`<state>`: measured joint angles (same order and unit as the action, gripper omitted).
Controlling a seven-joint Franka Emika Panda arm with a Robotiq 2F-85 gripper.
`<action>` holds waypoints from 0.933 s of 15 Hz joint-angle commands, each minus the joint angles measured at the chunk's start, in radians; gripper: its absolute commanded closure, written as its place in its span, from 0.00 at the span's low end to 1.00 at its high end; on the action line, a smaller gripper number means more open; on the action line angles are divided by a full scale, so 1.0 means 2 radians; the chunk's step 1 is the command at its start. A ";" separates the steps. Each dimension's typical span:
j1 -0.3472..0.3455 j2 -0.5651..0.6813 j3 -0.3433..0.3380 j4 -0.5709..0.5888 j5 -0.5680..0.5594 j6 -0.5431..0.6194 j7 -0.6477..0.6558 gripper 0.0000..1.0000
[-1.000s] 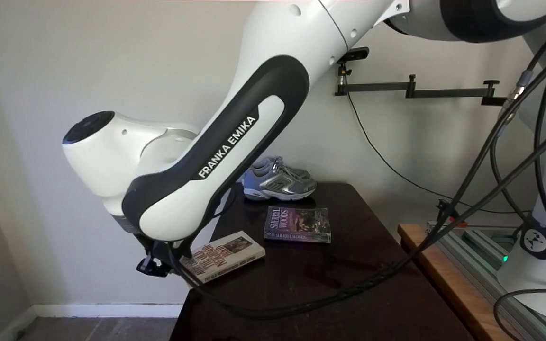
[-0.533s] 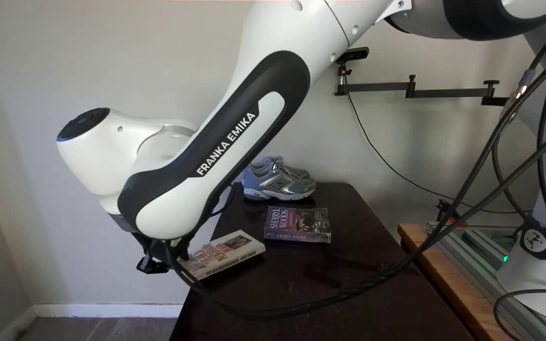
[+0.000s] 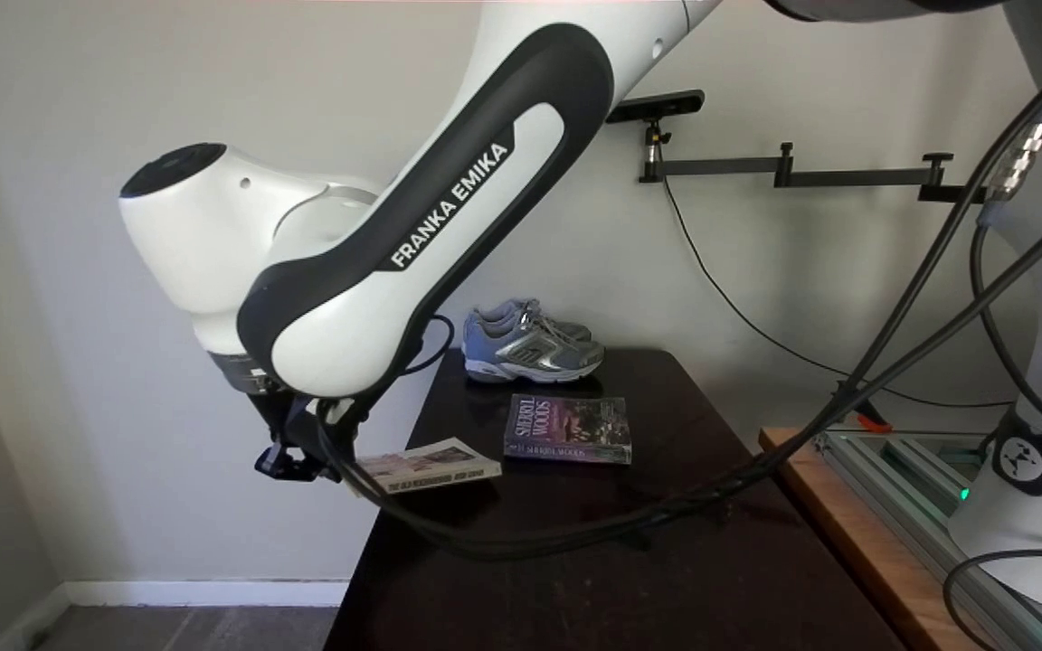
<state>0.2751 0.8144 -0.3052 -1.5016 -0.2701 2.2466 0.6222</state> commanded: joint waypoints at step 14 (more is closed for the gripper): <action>-0.003 -0.225 -0.005 -0.243 -0.109 0.081 0.167 0.94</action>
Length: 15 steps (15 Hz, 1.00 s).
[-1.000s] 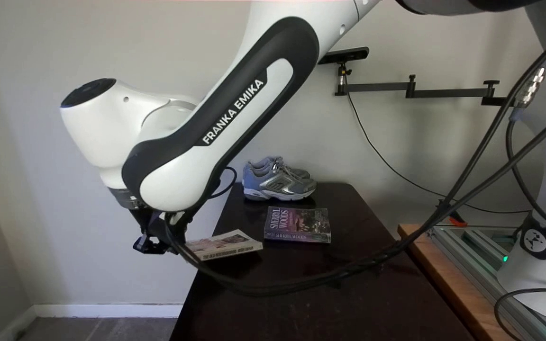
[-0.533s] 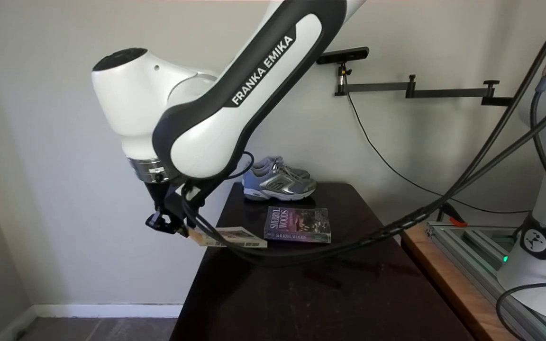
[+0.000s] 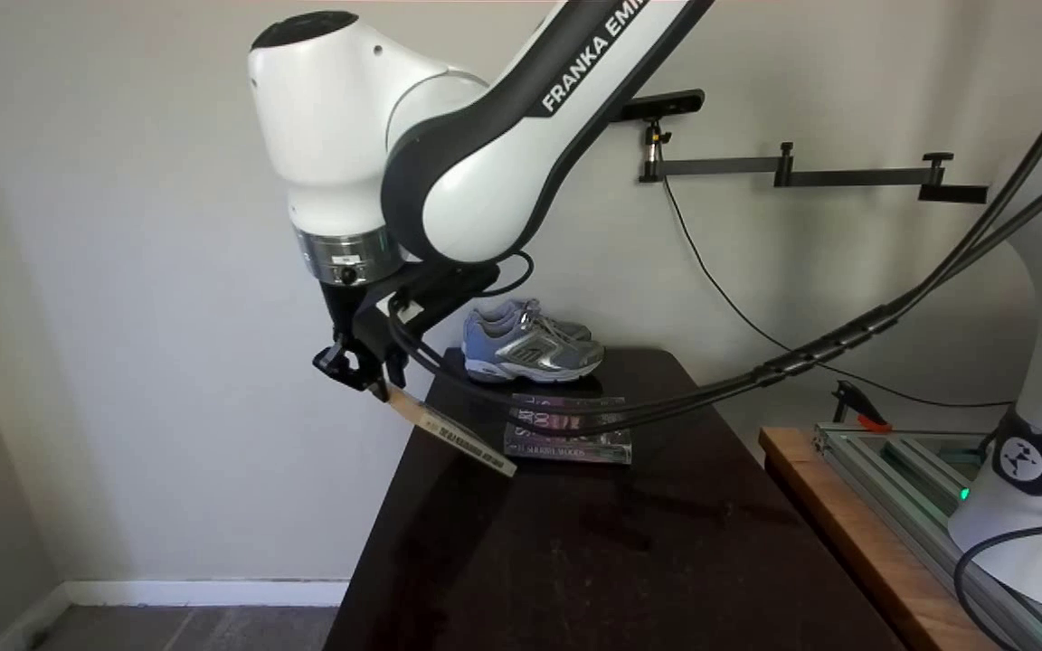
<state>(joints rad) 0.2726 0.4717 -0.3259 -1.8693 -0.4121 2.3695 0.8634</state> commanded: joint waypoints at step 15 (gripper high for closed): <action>-0.068 -0.045 0.052 -0.109 -0.079 0.154 0.104 0.22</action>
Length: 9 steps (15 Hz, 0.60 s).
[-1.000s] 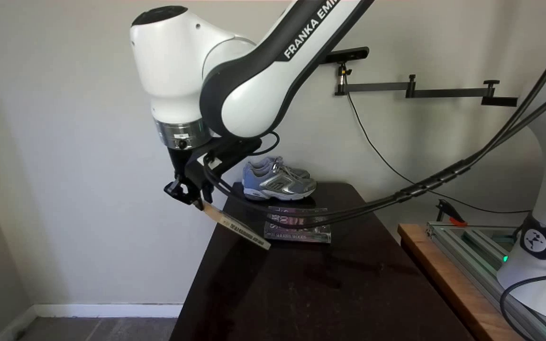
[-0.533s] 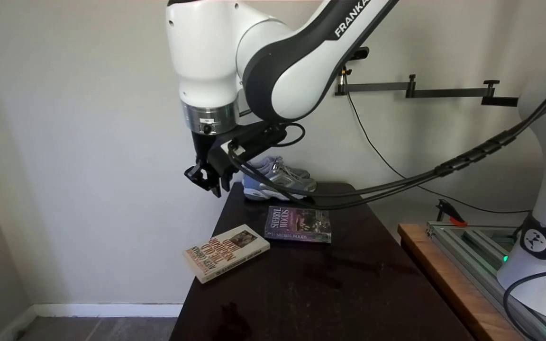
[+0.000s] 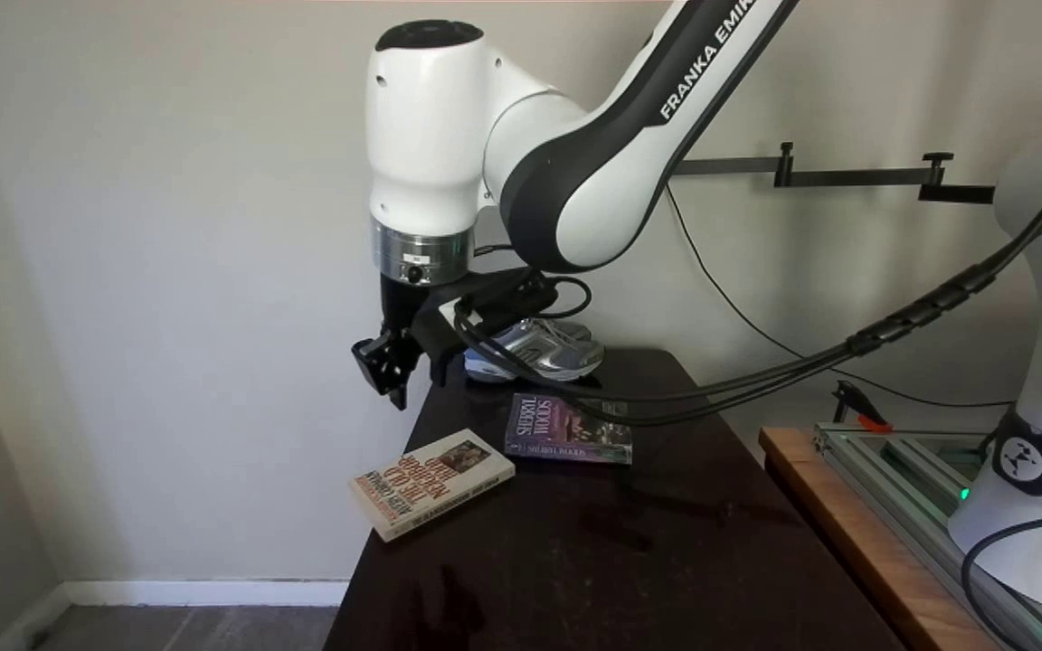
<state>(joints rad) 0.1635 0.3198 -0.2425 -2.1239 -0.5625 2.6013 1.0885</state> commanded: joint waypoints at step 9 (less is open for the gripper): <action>-0.034 0.141 0.046 0.144 0.117 -0.025 -0.186 0.00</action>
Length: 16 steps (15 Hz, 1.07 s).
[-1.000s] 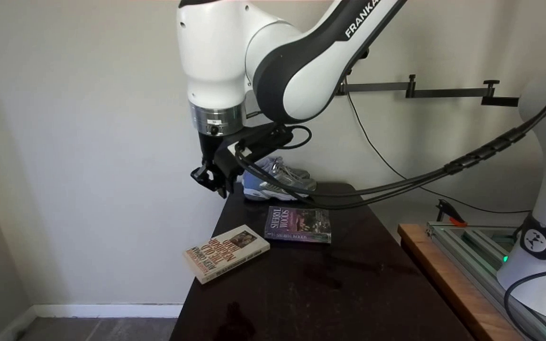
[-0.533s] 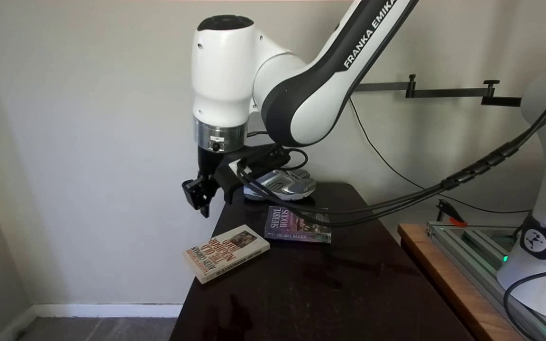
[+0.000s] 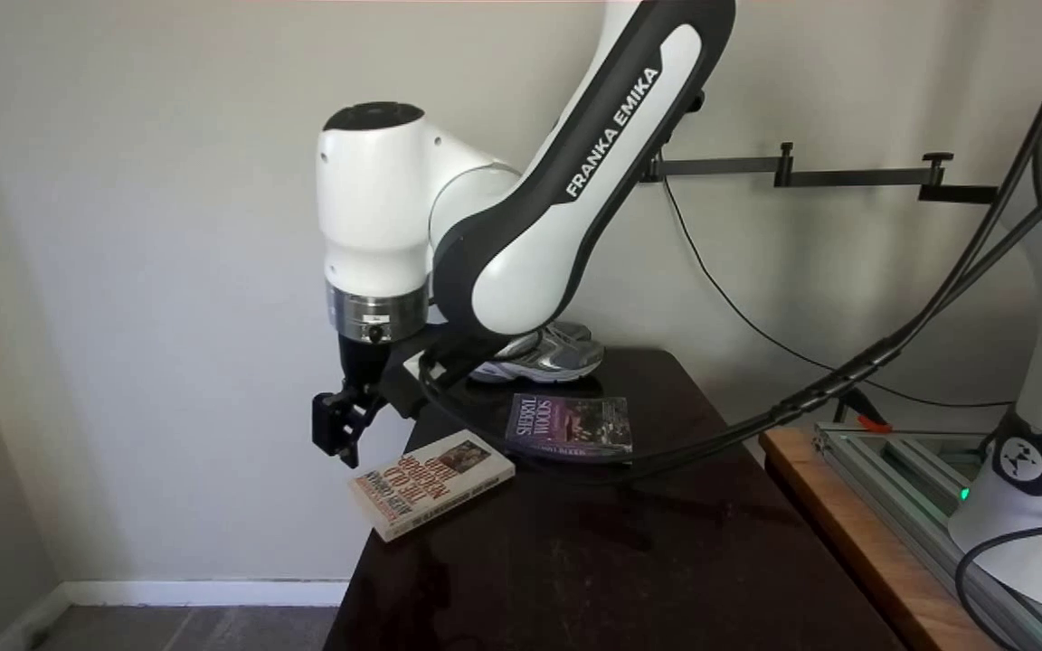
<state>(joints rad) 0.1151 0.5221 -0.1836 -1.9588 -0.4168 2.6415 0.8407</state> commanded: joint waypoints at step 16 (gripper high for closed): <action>0.043 0.199 -0.013 0.277 0.033 -0.243 -0.087 0.00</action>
<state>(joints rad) 0.1750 0.8523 -0.1850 -1.4930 -0.3464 2.2116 0.6588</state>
